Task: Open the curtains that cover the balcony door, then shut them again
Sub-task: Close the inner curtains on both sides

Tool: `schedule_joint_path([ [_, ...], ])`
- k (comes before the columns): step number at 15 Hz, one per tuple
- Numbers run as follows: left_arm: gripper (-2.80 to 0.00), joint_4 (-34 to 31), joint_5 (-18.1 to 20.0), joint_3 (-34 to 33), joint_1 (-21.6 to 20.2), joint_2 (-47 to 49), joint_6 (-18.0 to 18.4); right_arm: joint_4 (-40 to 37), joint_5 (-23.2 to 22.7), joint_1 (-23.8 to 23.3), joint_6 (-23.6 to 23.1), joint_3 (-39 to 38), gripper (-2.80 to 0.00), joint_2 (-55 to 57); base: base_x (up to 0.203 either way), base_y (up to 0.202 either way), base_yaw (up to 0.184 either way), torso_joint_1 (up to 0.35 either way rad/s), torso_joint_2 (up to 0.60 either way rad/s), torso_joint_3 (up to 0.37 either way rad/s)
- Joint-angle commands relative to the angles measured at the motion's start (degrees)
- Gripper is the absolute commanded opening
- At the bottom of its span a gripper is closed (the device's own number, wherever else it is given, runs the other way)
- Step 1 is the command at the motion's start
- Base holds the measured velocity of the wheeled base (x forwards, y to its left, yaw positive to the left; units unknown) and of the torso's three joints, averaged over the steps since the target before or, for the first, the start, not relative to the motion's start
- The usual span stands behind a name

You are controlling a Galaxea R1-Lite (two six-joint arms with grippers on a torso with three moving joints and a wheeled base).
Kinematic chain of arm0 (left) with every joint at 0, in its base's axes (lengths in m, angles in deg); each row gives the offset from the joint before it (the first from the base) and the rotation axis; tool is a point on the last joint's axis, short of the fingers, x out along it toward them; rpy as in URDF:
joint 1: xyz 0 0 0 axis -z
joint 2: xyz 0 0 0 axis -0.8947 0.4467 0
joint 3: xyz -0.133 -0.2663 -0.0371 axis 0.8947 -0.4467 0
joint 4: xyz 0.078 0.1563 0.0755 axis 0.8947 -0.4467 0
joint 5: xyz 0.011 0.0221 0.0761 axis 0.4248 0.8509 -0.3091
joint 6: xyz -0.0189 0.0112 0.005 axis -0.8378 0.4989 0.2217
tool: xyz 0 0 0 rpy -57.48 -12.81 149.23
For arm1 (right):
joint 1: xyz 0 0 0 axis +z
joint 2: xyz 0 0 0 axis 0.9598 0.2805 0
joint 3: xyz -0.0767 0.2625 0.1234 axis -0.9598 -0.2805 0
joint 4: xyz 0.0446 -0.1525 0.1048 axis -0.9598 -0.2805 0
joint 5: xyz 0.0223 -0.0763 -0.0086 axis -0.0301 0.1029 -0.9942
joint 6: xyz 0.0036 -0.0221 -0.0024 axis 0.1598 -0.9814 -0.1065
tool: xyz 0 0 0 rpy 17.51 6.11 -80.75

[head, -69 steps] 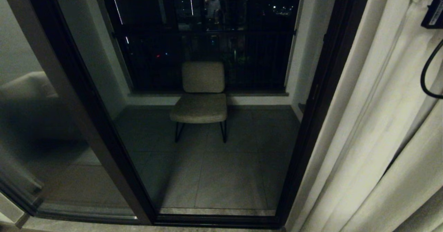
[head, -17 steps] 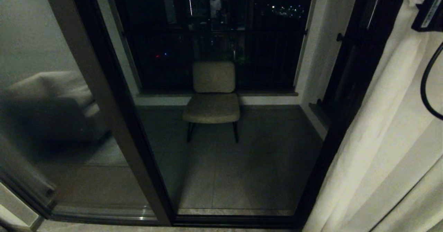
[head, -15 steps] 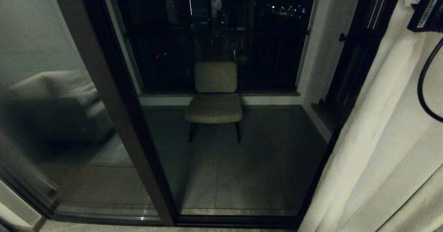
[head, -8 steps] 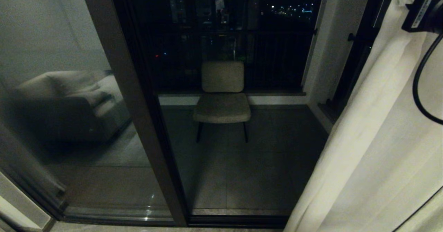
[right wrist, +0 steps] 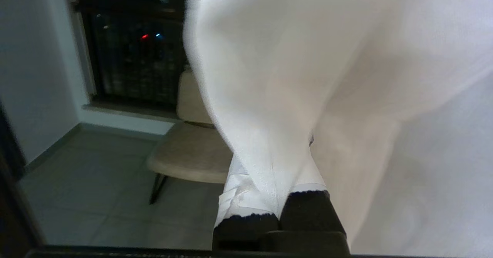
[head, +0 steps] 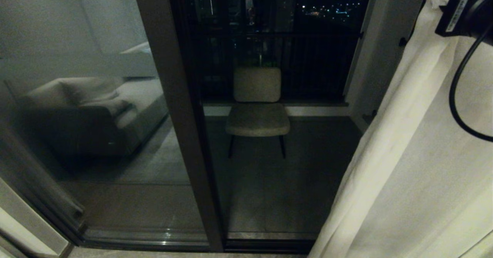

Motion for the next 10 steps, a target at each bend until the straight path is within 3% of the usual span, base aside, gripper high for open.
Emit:
schedule_joint_path([
  [1, -2.8, 0.0, 0.0, 0.0, 0.0, 0.0, 0.0, 0.2, 0.0, 0.4, -0.1, 1.2, -2.8, 1.2, 0.0, 0.19, -0.001, 0.007, 0.0, 0.0],
  [10, -2.8, 0.0, 0.0, 0.0, 0.0, 0.0, 0.0, 0.3, 1.0, 2.1, -0.2, 1.6, -2.8, 2.4, 0.0, 0.193, 0.001, 0.003, 0.0, 0.002],
])
